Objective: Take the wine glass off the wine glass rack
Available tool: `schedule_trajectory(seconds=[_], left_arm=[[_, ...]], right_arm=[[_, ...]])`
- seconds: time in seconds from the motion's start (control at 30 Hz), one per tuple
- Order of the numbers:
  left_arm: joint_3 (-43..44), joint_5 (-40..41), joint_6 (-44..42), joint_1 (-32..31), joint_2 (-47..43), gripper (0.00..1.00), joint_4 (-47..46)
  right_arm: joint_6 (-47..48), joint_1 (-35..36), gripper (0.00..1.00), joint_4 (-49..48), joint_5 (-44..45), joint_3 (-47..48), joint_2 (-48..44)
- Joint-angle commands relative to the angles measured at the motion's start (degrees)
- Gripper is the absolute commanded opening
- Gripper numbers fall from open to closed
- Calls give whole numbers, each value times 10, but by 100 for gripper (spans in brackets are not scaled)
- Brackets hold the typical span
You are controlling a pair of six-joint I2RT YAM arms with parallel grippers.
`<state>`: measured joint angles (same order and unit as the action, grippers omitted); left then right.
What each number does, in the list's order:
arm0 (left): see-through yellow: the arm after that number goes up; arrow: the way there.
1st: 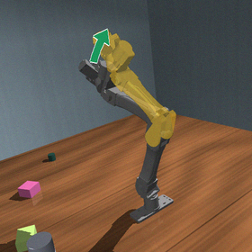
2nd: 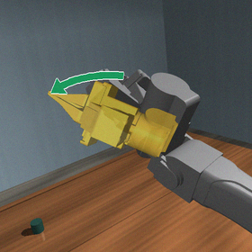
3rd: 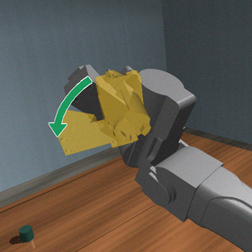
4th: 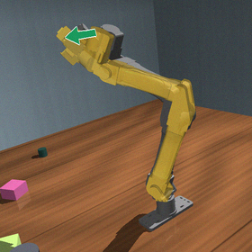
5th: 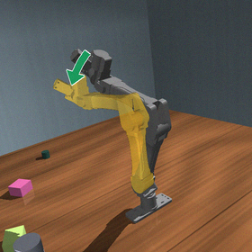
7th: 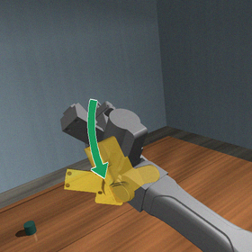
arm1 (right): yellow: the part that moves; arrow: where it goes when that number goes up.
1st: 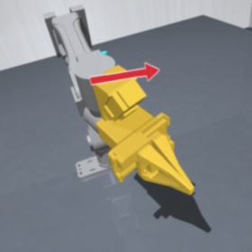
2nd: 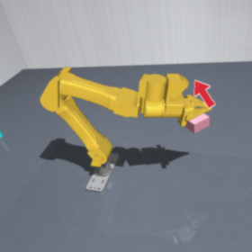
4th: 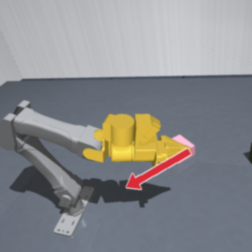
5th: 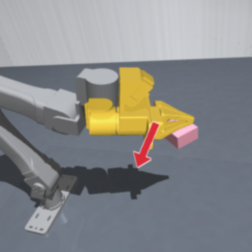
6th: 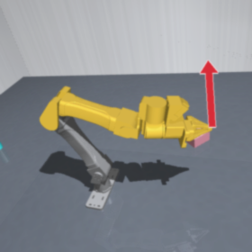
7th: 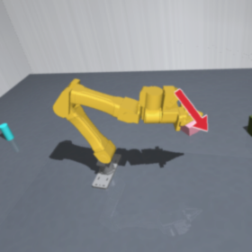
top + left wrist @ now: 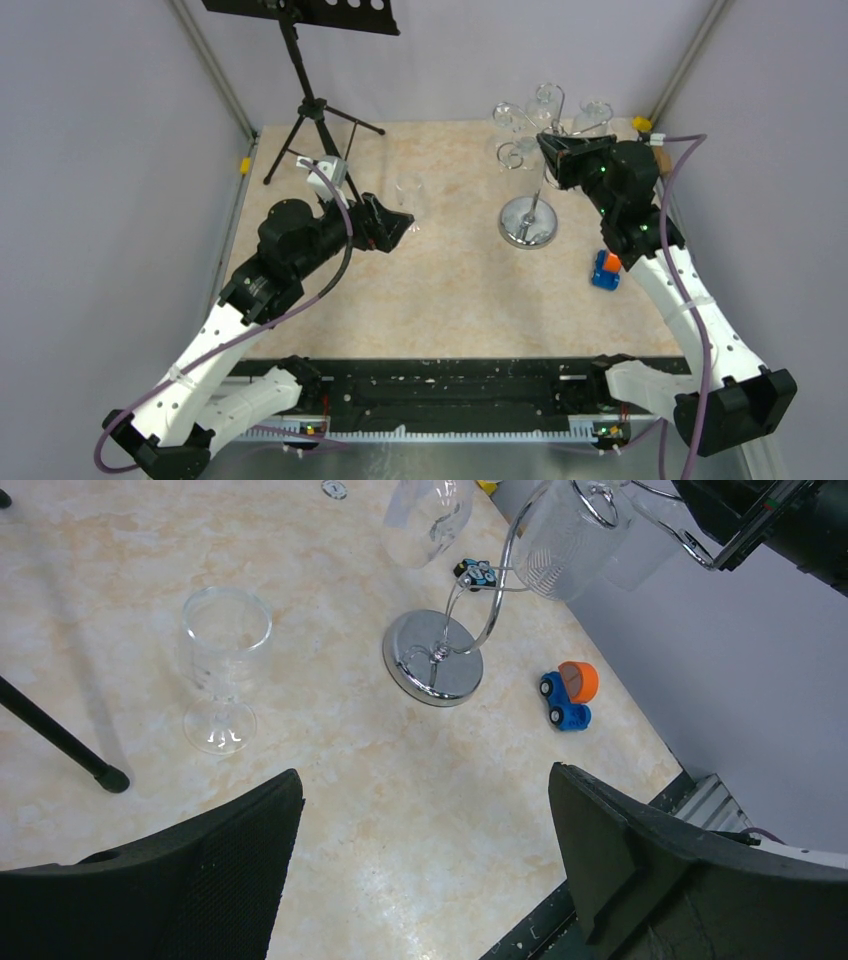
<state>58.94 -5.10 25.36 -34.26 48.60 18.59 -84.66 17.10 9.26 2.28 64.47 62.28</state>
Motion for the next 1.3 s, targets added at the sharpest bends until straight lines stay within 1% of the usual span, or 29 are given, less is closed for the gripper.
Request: schedule_trajectory(seconds=[0.0,0.27,0.43,0.6,0.73,1.03,1.27], left_arm=[[8,2,-3,2,-4,96,-32],[10,-3,0,2,2,96,-43],[16,-13,7,2,15,96,-57],[20,-29,24,1,27,95,-80],[25,-47,41,2,40,95,-101],[36,-98,116,1,82,90,-180],[36,-108,133,1,95,89,-210]], right_arm=[[-58,4,0,-69,-20,4,-16],[-39,5,0,-18,-13,27,-27],[-28,4,0,-3,-17,39,-30],[-12,4,0,-11,-20,38,-33],[-18,3,0,-16,-20,24,-38],[-32,-9,0,-3,-20,16,-56],[-41,-10,0,-9,-63,-11,-83]])
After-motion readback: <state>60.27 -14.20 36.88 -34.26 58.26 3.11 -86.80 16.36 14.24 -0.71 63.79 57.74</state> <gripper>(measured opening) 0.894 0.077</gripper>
